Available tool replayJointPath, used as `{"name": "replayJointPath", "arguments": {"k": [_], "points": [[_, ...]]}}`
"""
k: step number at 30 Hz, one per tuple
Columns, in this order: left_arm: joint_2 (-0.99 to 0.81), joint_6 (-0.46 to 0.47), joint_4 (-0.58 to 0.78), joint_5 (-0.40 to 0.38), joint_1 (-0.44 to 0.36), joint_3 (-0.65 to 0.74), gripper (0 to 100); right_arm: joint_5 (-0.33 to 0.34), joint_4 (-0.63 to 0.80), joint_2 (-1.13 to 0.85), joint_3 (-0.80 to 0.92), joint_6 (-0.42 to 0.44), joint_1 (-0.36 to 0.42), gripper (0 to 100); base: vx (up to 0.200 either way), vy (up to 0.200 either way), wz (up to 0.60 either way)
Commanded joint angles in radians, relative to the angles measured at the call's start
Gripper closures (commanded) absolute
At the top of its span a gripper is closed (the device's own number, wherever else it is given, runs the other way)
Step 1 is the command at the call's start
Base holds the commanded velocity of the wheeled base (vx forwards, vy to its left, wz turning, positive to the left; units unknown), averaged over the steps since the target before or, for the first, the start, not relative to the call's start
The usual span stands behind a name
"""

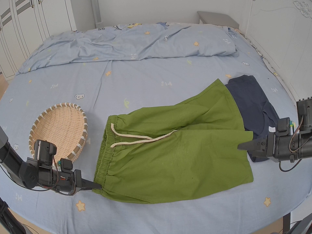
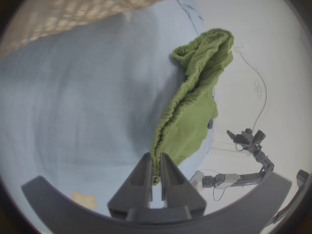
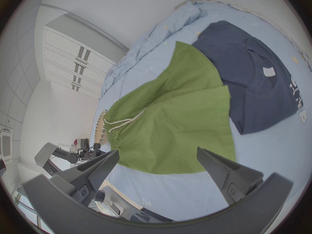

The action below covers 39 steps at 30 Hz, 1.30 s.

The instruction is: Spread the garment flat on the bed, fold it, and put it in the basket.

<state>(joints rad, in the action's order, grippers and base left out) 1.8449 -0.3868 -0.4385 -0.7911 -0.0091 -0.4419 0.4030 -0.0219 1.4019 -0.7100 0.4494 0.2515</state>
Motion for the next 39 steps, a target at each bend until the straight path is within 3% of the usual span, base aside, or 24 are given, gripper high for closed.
{"name": "replayJointPath", "arguments": {"k": [1,9,18,22,35,39], "points": [[-0.078,0.006,-0.003,-0.005,0.055,0.071,100,0.046,0.002,0.017,0.098,-0.046,-0.086,0,0.000,0.000,0.00],[-0.088,0.006,-0.003,-0.005,0.064,0.089,100,0.126,-0.007,0.123,0.233,-0.192,-0.175,0,0.000,0.000,0.00],[-0.073,0.006,-0.011,-0.005,0.060,0.068,100,0.168,-0.030,0.250,0.241,-0.271,-0.255,0,0.000,0.000,0.00],[-0.061,0.005,-0.066,-0.005,0.060,0.077,100,0.229,-0.043,0.318,0.239,-0.350,-0.305,0,0.000,0.000,0.00],[-0.038,0.005,-0.089,-0.005,0.061,0.074,100,0.261,-0.170,0.447,0.239,-0.354,-0.307,0,0.000,0.000,0.00],[-0.036,0.005,-0.089,-0.005,0.061,0.074,100,0.326,-0.217,0.479,0.241,-0.354,-0.314,0,0.000,0.000,0.00]]}}
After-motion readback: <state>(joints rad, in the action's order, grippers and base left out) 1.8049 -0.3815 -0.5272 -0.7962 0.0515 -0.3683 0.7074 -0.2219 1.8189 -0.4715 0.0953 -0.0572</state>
